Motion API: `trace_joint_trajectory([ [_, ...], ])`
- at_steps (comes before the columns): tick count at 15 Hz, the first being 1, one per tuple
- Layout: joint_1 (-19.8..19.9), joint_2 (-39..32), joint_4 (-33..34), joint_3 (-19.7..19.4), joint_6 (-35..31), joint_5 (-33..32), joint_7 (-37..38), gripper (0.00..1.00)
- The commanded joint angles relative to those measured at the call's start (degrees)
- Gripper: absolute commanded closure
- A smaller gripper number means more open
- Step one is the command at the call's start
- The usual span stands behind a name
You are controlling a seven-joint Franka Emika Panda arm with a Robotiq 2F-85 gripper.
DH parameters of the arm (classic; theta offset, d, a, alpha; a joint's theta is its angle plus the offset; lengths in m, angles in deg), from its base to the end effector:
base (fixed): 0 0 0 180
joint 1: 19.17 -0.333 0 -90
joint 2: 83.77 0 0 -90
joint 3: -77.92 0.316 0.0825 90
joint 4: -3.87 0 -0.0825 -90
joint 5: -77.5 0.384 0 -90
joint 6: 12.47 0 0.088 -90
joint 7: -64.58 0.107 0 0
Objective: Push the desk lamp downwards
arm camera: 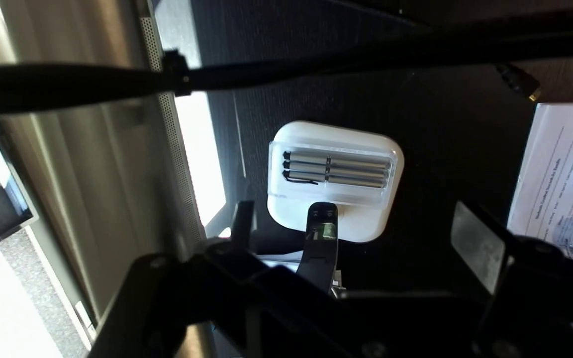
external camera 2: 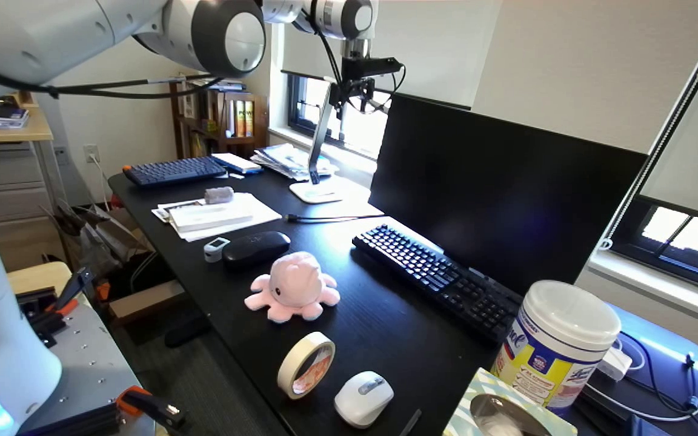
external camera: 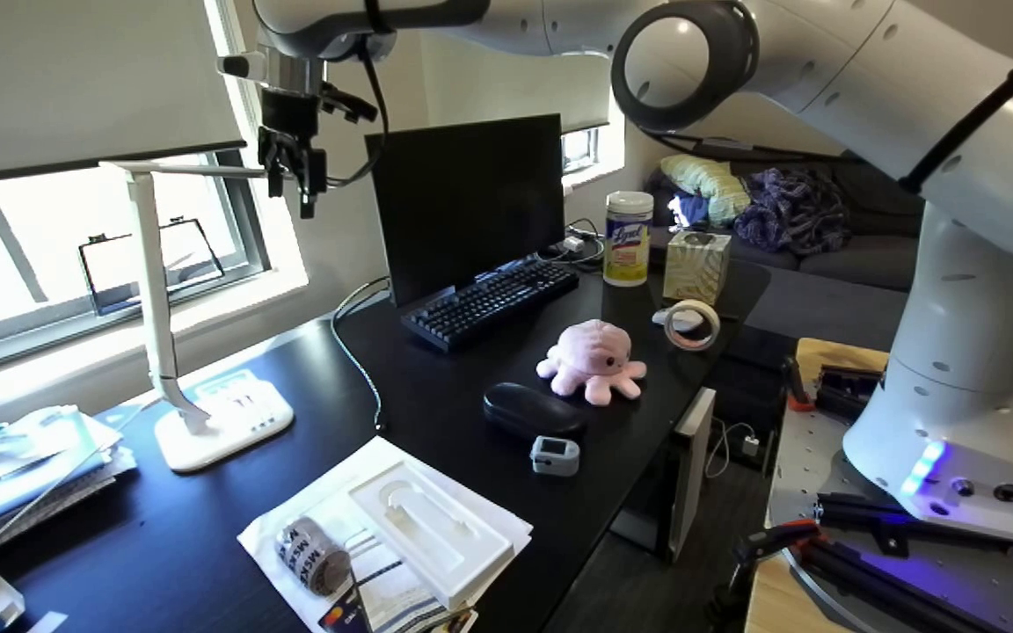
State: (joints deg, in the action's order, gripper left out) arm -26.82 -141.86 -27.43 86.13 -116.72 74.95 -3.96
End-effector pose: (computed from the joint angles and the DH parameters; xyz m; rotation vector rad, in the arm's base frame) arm 0.7927 0.1518 0.4383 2.3426 1.9631 0.4130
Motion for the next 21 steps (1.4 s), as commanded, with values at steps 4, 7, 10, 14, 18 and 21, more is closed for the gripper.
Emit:
trace_joint_trajectory([
  [4, 0.01, 3.23, 3.63, -2.38, 1.72, -0.55, 5.01, 0.0],
  [7, 0.45, -0.53, 10.96, -1.75, 1.43, 0.75, 1.18, 0.0],
  [10, 1.33, 1.32, 5.7, -0.77, -2.33, 1.5, -0.45, 0.0],
  [14, 1.43, -3.65, 11.16, -0.12, 0.19, 2.57, -4.47, 0.0],
  [18, 1.67, -5.31, 11.06, 0.63, 0.83, 3.31, -8.6, 0.0],
  [21, 1.93, -6.19, 10.84, 1.78, 1.82, 4.53, -11.98, 0.0],
])
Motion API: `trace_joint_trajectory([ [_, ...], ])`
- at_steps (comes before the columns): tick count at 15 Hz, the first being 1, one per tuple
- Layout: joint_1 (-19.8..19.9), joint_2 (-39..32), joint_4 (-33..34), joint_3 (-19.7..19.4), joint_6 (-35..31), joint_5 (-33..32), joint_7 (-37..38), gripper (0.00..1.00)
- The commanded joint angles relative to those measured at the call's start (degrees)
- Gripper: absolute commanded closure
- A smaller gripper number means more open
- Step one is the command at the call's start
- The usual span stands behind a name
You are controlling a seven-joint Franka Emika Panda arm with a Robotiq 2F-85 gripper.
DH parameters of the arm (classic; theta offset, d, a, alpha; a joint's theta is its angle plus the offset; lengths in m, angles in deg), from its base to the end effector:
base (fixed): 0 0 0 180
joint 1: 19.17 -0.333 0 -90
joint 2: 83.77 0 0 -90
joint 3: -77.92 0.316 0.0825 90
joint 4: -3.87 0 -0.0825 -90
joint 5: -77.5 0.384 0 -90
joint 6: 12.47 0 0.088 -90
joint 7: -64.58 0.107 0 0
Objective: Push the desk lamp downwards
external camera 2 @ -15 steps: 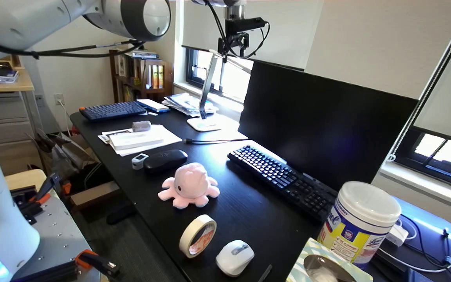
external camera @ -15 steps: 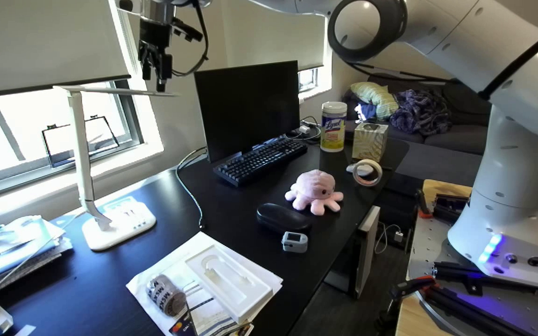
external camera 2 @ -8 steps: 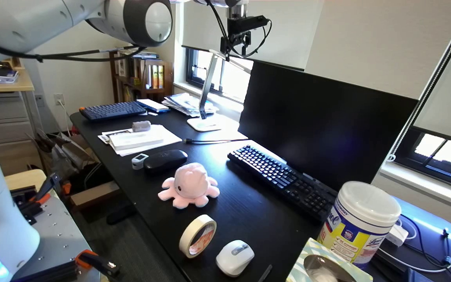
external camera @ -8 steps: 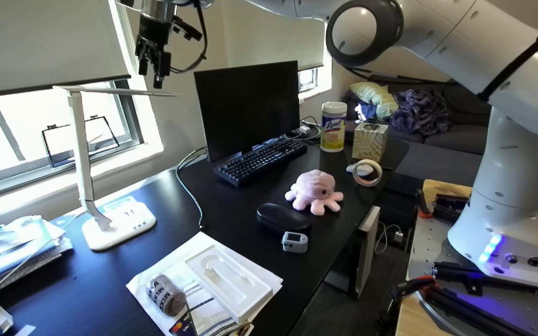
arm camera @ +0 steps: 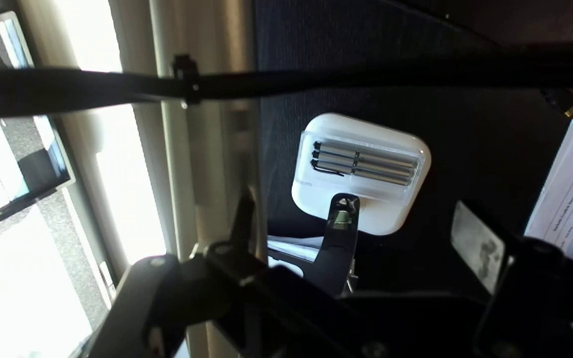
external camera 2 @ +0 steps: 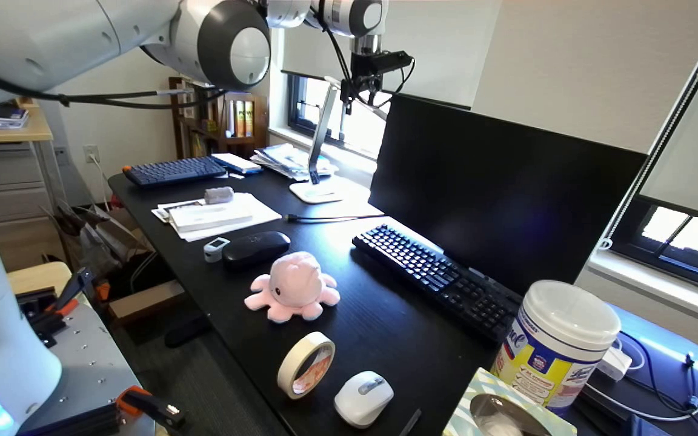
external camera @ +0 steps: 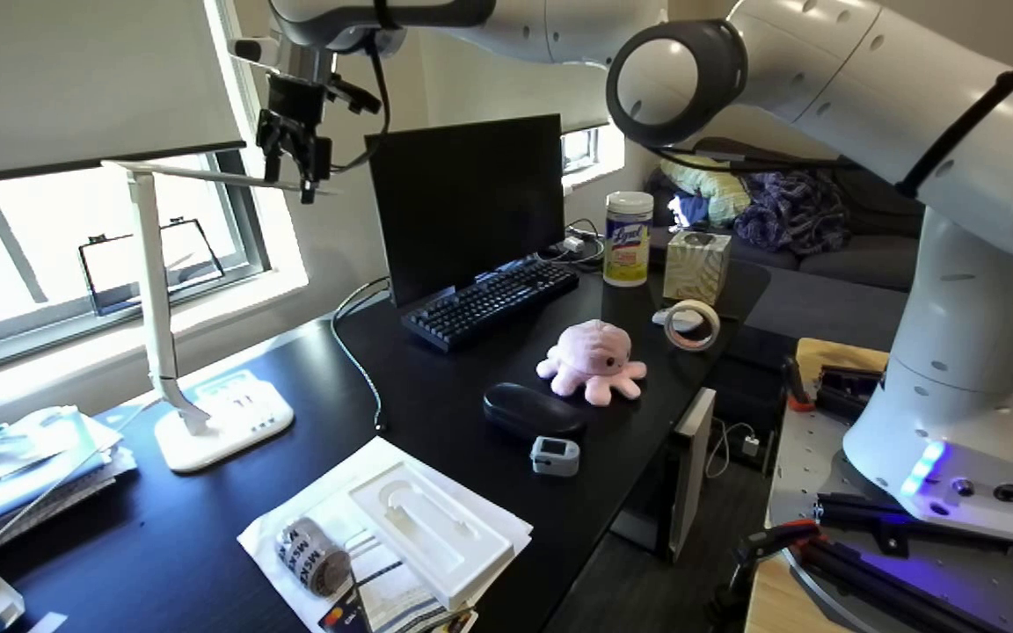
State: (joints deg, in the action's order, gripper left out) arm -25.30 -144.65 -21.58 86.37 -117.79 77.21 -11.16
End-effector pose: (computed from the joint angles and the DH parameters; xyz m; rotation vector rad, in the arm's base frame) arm 0.8014 0.1291 0.4518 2.2283 2.0340 0.5314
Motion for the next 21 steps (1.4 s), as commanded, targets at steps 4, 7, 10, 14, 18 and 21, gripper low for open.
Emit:
trace_joint_trajectory([
  [4, 0.46, -4.28, 4.74, 3.59, 5.64, 4.79, -9.03, 0.0],
  [7, 0.9, -0.81, -1.49, 4.23, 6.51, 4.79, -9.8, 0.0],
  [10, 0.23, 1.34, -1.38, 1.14, 11.92, 2.67, -3.94, 0.0],
  [14, -0.05, 2.77, 0.96, -0.84, 9.69, 3.15, 4.4, 0.0],
  [18, 0.01, 2.96, 0.92, -0.42, 3.63, 3.97, 6.99, 0.0],
  [21, 0.26, 2.13, -0.03, 0.49, -0.91, 4.59, 4.91, 0.0],
])
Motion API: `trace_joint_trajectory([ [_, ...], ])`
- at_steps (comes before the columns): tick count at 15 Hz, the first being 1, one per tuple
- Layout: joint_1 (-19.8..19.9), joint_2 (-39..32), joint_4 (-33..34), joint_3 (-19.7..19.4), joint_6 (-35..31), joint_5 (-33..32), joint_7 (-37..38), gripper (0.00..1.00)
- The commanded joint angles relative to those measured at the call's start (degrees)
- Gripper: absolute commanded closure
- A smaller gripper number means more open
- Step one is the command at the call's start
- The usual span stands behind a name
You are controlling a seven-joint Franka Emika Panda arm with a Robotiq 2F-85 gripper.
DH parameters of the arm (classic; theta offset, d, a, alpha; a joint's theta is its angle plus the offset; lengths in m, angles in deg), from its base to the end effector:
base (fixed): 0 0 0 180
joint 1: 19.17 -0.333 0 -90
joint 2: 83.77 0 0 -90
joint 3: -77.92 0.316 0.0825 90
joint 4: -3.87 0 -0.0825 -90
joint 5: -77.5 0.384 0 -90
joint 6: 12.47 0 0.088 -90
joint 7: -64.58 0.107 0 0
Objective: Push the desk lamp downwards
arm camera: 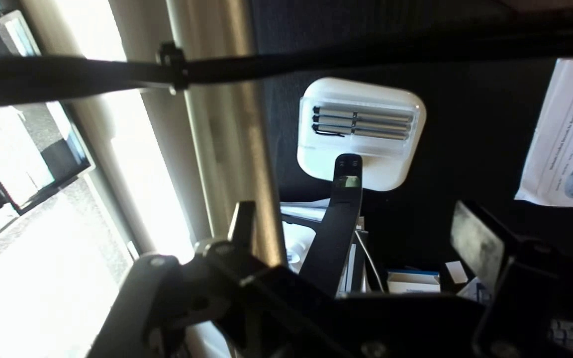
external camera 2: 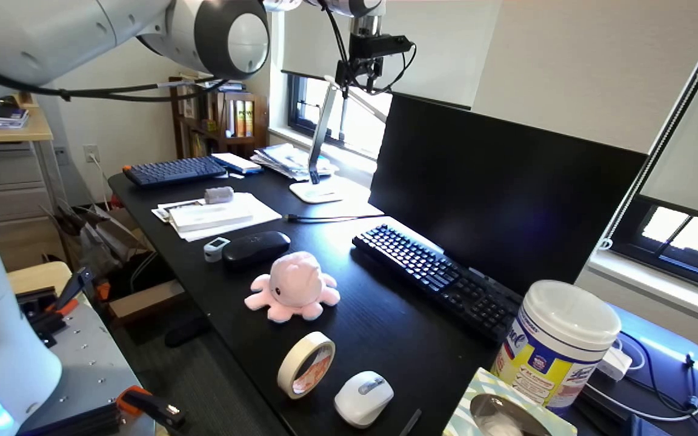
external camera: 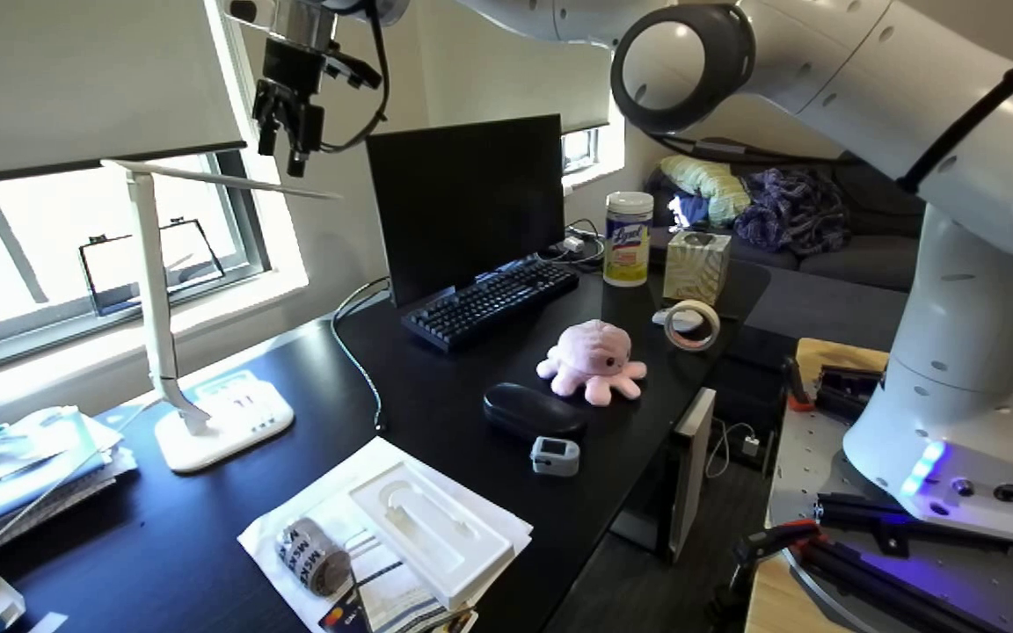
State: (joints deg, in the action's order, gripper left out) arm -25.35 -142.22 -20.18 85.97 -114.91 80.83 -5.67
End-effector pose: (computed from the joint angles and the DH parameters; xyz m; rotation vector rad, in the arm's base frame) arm 0.7903 0.1308 0.4925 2.3555 1.9521 0.6094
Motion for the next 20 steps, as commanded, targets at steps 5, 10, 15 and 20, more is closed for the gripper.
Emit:
trace_joint_trajectory([
  [5, -0.18, -2.23, -1.84, 0.87, -7.58, 0.11, -1.92, 0.0],
  [10, -0.5, -3.73, -2.65, 1.3, -7.19, 0.44, -2.25, 0.0],
  [15, -1.17, -8.43, 3.83, 2.62, -2.16, 1.47, -3.57, 0.0],
  [20, -1.34, -9.26, 4.03, 5.06, 0.8, 2.89, -6.2, 0.0],
])
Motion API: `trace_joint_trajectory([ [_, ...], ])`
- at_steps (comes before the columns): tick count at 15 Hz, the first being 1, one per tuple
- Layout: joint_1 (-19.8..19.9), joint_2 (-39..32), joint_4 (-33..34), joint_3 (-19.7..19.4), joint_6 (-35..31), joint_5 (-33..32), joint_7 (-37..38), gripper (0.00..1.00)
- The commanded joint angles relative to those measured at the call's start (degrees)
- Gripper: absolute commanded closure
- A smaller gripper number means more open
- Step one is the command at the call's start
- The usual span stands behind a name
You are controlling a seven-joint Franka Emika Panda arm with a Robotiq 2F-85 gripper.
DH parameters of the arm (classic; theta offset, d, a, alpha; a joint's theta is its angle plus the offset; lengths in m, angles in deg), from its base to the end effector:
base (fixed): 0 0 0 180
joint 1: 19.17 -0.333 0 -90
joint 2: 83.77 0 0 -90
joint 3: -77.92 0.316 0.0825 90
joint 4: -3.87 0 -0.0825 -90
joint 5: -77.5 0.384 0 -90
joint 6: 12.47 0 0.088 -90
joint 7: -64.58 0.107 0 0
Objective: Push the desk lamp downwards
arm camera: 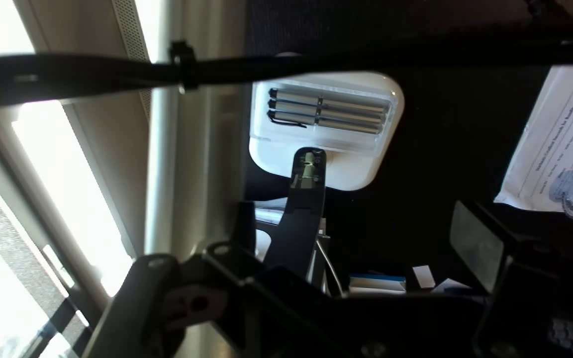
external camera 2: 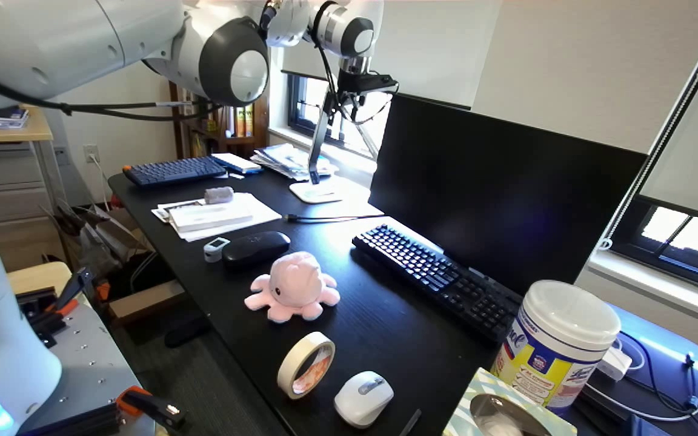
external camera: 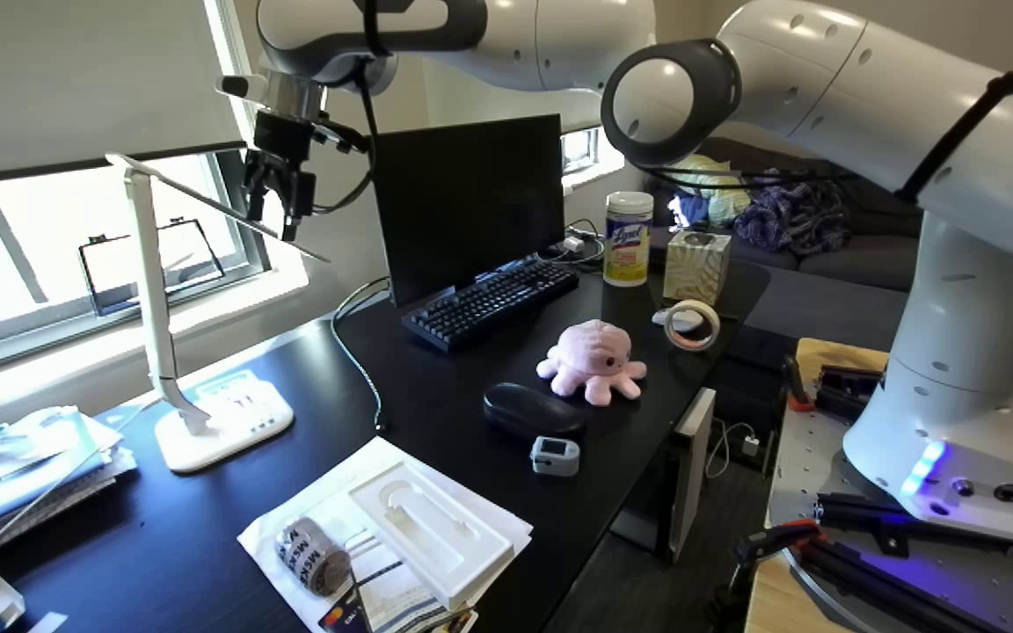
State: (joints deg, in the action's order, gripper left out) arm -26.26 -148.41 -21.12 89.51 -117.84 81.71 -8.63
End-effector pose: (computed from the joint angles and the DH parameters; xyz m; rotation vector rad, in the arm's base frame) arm 0.8009 0.1641 0.4063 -2.2517 -2.0021 -0.5666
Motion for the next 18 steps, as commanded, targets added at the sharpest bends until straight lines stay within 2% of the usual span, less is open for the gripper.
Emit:
trace_joint_trajectory([
  [1, 0.3, 0.53, -1.88, 2.57, 1.66, 1.94, -4.07, 0.0],
  [2, 0.14, 0.36, -1.81, 3.05, 1.99, 1.95, -4.55, 0.0],
  [3, -1.08, -3.44, 5.08, 2.3, 5.22, 2.08, -4.78, 0.0],
  [4, -1.32, -3.3, 5.34, 2.17, 5.92, 1.81, -5.18, 0.0],
  [5, -0.68, 1.01, -1.81, 2.21, 4.46, 0.43, -3.63, 0.0],
  [8, -0.96, 4.34, -2.84, -1.3, 12.83, -2.39, 3.04, 0.0],
  [9, -0.76, 4.69, -2.11, -2.36, 14.39, -2.77, 5.35, 0.0],
  [10, -1.88, -1.75, 5.64, -1.46, 13.52, -0.88, 1.54, 0.0],
  [12, -1.42, -0.28, 5.61, -2.58, 15.7, -1.35, 3.42, 0.0],
  [13, -0.73, 1.99, 1.39, -2.53, 12.16, -1.61, 4.01, 0.0],
  [18, -1.25, -1.21, 1.99, -4.93, -0.48, -3.26, 1.59, 0.0],
])
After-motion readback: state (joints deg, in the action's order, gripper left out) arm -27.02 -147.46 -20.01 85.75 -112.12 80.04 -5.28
